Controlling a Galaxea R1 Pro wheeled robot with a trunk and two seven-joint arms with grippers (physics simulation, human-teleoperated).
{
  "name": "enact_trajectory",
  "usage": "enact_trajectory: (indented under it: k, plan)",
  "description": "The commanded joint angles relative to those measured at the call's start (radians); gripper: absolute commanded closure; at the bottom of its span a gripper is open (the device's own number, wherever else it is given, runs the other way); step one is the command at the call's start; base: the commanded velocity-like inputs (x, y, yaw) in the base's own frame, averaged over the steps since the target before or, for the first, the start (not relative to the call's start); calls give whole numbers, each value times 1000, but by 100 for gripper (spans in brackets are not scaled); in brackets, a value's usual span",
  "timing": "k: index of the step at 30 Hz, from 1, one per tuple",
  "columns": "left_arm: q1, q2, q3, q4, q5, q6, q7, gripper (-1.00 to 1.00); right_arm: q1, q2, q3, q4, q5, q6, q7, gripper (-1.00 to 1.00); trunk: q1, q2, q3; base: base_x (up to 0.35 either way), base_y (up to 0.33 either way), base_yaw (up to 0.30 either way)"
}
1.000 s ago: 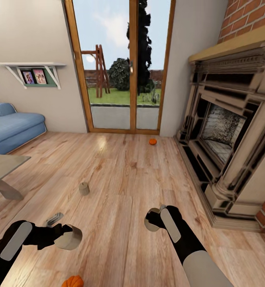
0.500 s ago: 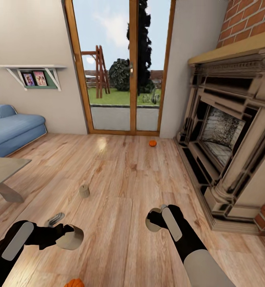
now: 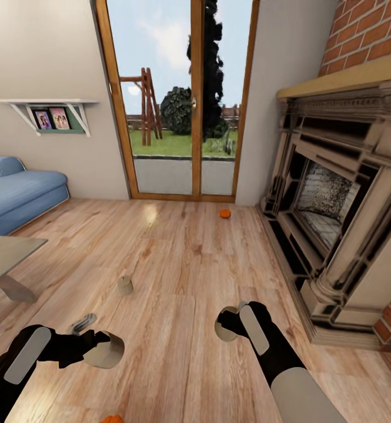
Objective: Place each of the two pumpkins and all three candles from the living room inside a cabinet in the living room (use any cabinet), then make sure every cabinet is closed, and position the cauldron so it is next to a table in the living room.
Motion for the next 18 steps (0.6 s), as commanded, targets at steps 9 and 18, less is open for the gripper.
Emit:
enact_trajectory:
  k: [9, 18]
  plan:
    - [0, -12, -1, 0, -1, 0, 0, 100, 0, -5, -23, 2, 1, 0, 0, 100, -35, 63, 28, 0, 0, 0]
    - [0, -14, -1, 0, -1, 0, 0, 100, 0, 1, -25, 6, -1, 0, -1, 100, -69, 126, 56, 0, 0, 0]
